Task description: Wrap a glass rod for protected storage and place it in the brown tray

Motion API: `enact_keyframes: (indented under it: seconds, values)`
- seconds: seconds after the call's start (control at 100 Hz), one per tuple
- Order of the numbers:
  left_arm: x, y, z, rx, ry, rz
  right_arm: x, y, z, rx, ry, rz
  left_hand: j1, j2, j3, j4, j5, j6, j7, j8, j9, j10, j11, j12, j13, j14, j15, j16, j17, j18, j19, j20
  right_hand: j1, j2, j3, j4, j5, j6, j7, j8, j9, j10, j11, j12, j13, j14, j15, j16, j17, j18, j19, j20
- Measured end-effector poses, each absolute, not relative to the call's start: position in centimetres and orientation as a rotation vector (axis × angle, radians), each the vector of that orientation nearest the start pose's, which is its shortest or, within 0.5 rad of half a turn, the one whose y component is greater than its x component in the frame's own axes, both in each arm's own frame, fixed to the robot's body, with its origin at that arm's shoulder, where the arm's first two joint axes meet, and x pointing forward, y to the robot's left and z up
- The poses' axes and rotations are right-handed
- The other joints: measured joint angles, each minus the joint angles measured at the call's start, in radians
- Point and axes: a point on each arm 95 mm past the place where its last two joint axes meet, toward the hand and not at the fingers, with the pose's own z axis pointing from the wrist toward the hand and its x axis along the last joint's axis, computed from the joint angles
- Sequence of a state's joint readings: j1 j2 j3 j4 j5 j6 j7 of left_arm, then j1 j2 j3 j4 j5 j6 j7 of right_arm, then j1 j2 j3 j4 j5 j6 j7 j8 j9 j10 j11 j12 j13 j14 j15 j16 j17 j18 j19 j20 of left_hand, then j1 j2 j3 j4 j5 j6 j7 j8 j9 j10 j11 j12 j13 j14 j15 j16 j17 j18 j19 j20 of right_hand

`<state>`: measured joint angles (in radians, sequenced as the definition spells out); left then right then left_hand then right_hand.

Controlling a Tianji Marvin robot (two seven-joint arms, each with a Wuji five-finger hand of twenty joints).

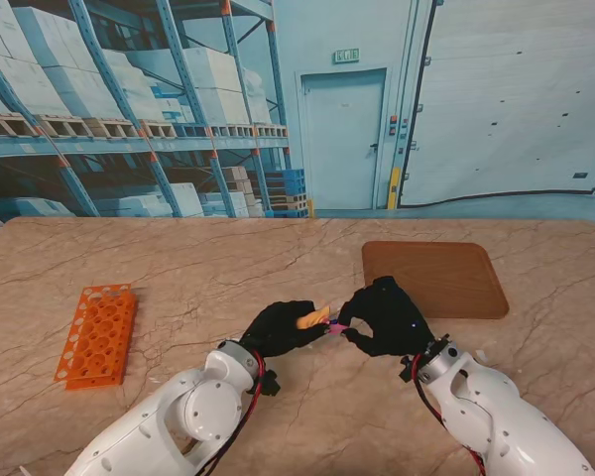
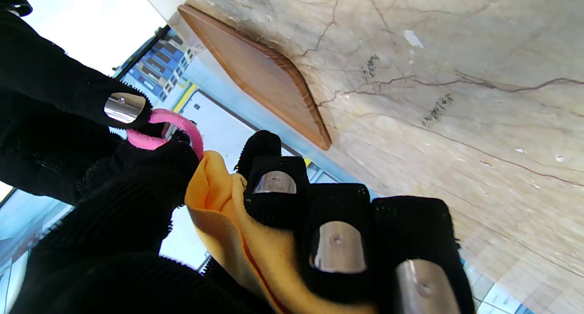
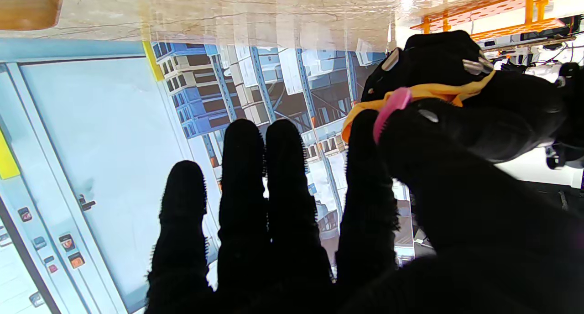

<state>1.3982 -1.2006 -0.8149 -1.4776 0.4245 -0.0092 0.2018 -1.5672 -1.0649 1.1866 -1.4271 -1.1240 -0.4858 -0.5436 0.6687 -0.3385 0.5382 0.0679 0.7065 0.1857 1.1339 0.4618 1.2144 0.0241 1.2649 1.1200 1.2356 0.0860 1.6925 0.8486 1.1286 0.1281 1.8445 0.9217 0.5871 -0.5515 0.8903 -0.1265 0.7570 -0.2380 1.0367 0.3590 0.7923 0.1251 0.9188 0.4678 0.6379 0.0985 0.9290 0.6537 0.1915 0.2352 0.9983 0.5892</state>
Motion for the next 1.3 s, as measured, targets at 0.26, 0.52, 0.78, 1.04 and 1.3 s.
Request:
enact_keyframes:
  seconds: [0.26, 0.52, 0.78, 1.04, 1.3]
  values:
    - [38.5, -13.8, -35.2, -1.663, 1.381, -1.995, 37.8, 0.0, -34.0, 0.739, 1.476, 1.985, 0.0, 0.0, 0.01, 0.0, 0.0, 0.0, 0.0, 0.001, 0.0, 0.0, 0.001, 0.0, 0.0, 0.0, 0.0, 0.0, 0.0, 0.0, 0.0, 0.003, 0.007, 0.013, -0.028, -0.003, -0.011, -0.031, 0.0, 0.028, 0.0, 0.0, 0.0, 0.0, 0.0, -0.001, 0.0, 0.0, 0.0, 0.0, 0.0, 0.0]
    - [38.5, -13.7, -35.3, -1.665, 1.394, -1.984, 38.4, 0.2, -33.5, 0.716, 1.496, 1.996, 0.001, 0.001, 0.023, 0.0, 0.0, 0.0, 0.0, 0.013, 0.0, -0.001, 0.002, 0.0, 0.0, 0.0, 0.001, 0.0, 0.0, 0.0, 0.0, 0.007, 0.011, 0.023, -0.055, -0.021, -0.018, -0.045, 0.005, 0.057, 0.0, -0.001, 0.0, -0.009, 0.0, -0.002, 0.0, 0.0, 0.0, 0.0, 0.0, 0.0]
    - [38.4, -13.8, -35.3, -1.666, 1.416, -1.98, 38.7, 0.4, -33.2, 0.683, 1.522, 2.003, 0.001, 0.001, 0.024, 0.0, 0.0, 0.0, 0.0, 0.024, 0.0, -0.003, 0.003, 0.0, 0.0, 0.0, 0.002, 0.0, 0.0, 0.0, 0.0, 0.011, 0.045, 0.052, -0.093, -0.042, -0.053, -0.068, -0.014, 0.051, 0.0, -0.001, 0.0, -0.011, 0.0, -0.004, 0.0, 0.0, 0.0, 0.0, 0.0, -0.001]
    - [38.4, -13.9, -35.2, -1.669, 1.423, -1.982, 39.2, 0.5, -33.1, 0.638, 1.555, 1.996, 0.001, 0.001, 0.026, 0.0, 0.0, 0.0, 0.0, 0.026, 0.0, -0.003, 0.003, 0.0, 0.0, 0.0, 0.002, 0.0, 0.0, 0.0, 0.0, 0.011, 0.061, 0.054, -0.112, -0.042, -0.054, -0.073, -0.024, 0.061, 0.0, -0.001, 0.0, -0.021, 0.0, -0.004, 0.0, 0.0, 0.0, 0.0, 0.0, -0.001]
    - [38.4, -13.9, -35.2, -1.669, 1.423, -1.982, 39.4, 0.3, -32.9, 0.624, 1.55, 1.979, 0.001, 0.001, 0.037, 0.0, 0.0, 0.0, 0.0, 0.027, 0.0, -0.003, 0.003, 0.0, 0.0, 0.0, 0.002, 0.0, 0.0, 0.0, 0.0, 0.011, 0.061, 0.054, -0.114, -0.043, -0.054, -0.074, -0.024, 0.061, 0.0, -0.001, 0.0, -0.021, 0.0, -0.004, 0.0, 0.0, 0.0, 0.0, 0.0, -0.001]
